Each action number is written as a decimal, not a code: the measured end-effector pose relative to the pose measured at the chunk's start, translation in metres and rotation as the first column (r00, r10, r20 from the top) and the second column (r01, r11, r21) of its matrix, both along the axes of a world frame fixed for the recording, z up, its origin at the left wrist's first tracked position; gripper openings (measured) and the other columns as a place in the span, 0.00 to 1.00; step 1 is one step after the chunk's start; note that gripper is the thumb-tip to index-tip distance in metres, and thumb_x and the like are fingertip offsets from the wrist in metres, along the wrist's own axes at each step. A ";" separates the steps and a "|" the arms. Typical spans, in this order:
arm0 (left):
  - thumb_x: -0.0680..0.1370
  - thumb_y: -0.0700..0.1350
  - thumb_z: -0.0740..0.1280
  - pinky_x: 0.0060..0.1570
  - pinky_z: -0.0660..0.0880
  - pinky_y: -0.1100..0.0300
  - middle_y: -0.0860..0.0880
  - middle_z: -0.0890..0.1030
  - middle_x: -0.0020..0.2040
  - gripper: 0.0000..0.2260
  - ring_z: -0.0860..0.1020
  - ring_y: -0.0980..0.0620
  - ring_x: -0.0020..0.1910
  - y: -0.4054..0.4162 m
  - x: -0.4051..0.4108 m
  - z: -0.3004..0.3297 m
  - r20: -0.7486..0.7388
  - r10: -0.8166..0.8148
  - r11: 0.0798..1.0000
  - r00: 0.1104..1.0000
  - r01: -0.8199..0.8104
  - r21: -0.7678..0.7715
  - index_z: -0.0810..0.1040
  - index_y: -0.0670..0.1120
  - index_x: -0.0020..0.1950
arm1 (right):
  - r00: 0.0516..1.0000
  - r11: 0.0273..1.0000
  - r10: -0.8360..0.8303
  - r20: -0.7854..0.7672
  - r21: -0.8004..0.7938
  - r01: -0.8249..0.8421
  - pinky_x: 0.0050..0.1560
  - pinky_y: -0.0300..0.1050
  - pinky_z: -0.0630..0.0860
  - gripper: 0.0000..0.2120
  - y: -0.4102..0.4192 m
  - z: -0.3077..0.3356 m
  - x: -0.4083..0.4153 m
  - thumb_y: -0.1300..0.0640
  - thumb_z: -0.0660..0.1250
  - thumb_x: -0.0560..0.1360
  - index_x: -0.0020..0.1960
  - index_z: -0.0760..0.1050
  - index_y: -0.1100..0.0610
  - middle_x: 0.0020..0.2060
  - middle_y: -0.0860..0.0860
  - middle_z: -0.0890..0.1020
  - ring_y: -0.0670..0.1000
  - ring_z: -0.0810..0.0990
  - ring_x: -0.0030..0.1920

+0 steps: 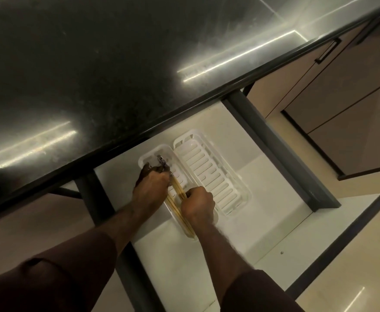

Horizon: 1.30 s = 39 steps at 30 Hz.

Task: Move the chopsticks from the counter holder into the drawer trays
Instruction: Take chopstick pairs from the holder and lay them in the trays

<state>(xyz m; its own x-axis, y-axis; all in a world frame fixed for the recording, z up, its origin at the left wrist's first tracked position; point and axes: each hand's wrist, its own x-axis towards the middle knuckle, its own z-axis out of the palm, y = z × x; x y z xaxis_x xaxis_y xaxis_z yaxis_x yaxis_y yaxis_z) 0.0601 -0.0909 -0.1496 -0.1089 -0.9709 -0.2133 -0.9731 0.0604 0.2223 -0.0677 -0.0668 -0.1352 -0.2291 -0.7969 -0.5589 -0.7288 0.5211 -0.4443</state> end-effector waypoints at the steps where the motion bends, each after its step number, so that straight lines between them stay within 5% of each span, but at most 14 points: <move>1: 0.79 0.43 0.63 0.69 0.64 0.53 0.47 0.83 0.53 0.10 0.80 0.49 0.56 -0.002 -0.001 -0.001 0.065 -0.026 0.999 0.998 0.023 0.043 0.79 0.46 0.59 | 1.000 1.000 0.002 0.000 0.003 -0.002 0.47 0.48 0.79 0.10 0.000 -0.002 0.000 0.62 0.65 0.72 0.49 0.83 0.58 0.45 0.56 0.84 0.57 0.81 0.47; 5: 0.78 0.45 0.62 0.68 0.61 0.54 0.50 0.83 0.52 0.09 0.79 0.51 0.56 -0.011 -0.004 -0.002 0.240 -0.078 0.988 0.968 0.043 0.145 0.78 0.49 0.56 | 1.000 1.000 0.016 0.008 0.006 -0.016 0.45 0.46 0.76 0.08 0.003 -0.005 0.003 0.60 0.66 0.74 0.49 0.82 0.59 0.46 0.57 0.83 0.58 0.81 0.48; 10: 0.79 0.48 0.62 0.71 0.56 0.51 0.49 0.78 0.63 0.13 0.72 0.48 0.67 -0.015 -0.006 -0.006 0.335 -0.119 0.977 0.935 0.051 0.205 0.75 0.50 0.63 | 0.992 0.992 0.123 -0.030 -0.007 -0.123 0.49 0.49 0.80 0.09 0.004 -0.006 0.006 0.62 0.65 0.74 0.51 0.82 0.59 0.47 0.57 0.84 0.57 0.82 0.48; 14: 0.78 0.39 0.61 0.52 0.74 0.50 0.41 0.80 0.55 0.08 0.78 0.41 0.53 -0.012 -0.002 -0.008 0.056 0.025 0.970 0.998 -0.038 0.241 0.76 0.42 0.55 | 0.969 0.971 0.216 -0.117 -0.081 -0.226 0.52 0.48 0.78 0.12 0.009 -0.007 0.004 0.63 0.65 0.76 0.58 0.78 0.58 0.52 0.55 0.82 0.55 0.81 0.52; 17: 0.78 0.37 0.61 0.47 0.75 0.50 0.40 0.80 0.51 0.07 0.79 0.40 0.49 -0.010 -0.001 -0.004 0.014 0.018 0.974 1.000 -0.021 0.227 0.76 0.40 0.53 | 0.945 0.949 0.280 -0.167 -0.104 -0.299 0.50 0.48 0.77 0.12 0.010 -0.007 0.001 0.63 0.65 0.75 0.59 0.77 0.57 0.52 0.55 0.82 0.55 0.81 0.51; 20: 0.79 0.39 0.61 0.53 0.74 0.49 0.41 0.80 0.53 0.08 0.78 0.42 0.52 -0.012 -0.004 -0.001 0.091 -0.019 0.967 0.996 -0.005 0.254 0.76 0.40 0.56 | 0.932 0.931 0.317 -0.175 -0.130 -0.341 0.49 0.48 0.77 0.12 0.011 -0.006 0.001 0.60 0.66 0.76 0.58 0.78 0.56 0.51 0.55 0.82 0.55 0.81 0.49; 23: 0.81 0.45 0.60 0.73 0.54 0.47 0.49 0.77 0.61 0.11 0.72 0.49 0.66 -0.019 -0.006 0.003 0.364 -0.245 0.934 0.899 0.117 0.338 0.74 0.47 0.63 | 0.926 0.923 0.333 -0.180 -0.140 -0.359 0.50 0.48 0.79 0.11 0.011 -0.006 0.002 0.59 0.67 0.76 0.57 0.79 0.55 0.50 0.54 0.83 0.54 0.82 0.48; 26: 0.81 0.45 0.60 0.75 0.48 0.46 0.48 0.78 0.61 0.10 0.72 0.50 0.65 -0.021 -0.006 0.004 0.392 -0.296 0.929 0.871 0.167 0.330 0.74 0.47 0.60 | 0.931 0.926 0.326 -0.163 -0.141 -0.349 0.50 0.49 0.80 0.10 0.013 -0.005 0.002 0.60 0.67 0.76 0.57 0.79 0.56 0.49 0.54 0.83 0.54 0.82 0.48; 34: 0.79 0.42 0.60 0.74 0.48 0.48 0.47 0.82 0.51 0.07 0.78 0.49 0.57 -0.017 0.001 0.022 0.215 -0.218 0.962 0.952 0.172 0.213 0.78 0.46 0.52 | 0.962 0.952 0.247 -0.113 -0.156 -0.263 0.48 0.49 0.79 0.12 0.014 0.012 -0.005 0.64 0.65 0.75 0.56 0.80 0.54 0.50 0.56 0.84 0.57 0.83 0.49; 39: 0.78 0.42 0.64 0.58 0.74 0.53 0.44 0.83 0.49 0.07 0.81 0.48 0.48 -0.006 -0.003 0.048 -0.033 -0.143 0.984 0.989 0.146 0.099 0.79 0.42 0.53 | 0.967 0.944 0.246 -0.066 -0.208 -0.255 0.54 0.50 0.80 0.16 0.010 0.046 -0.012 0.65 0.65 0.75 0.60 0.79 0.54 0.52 0.56 0.84 0.57 0.83 0.51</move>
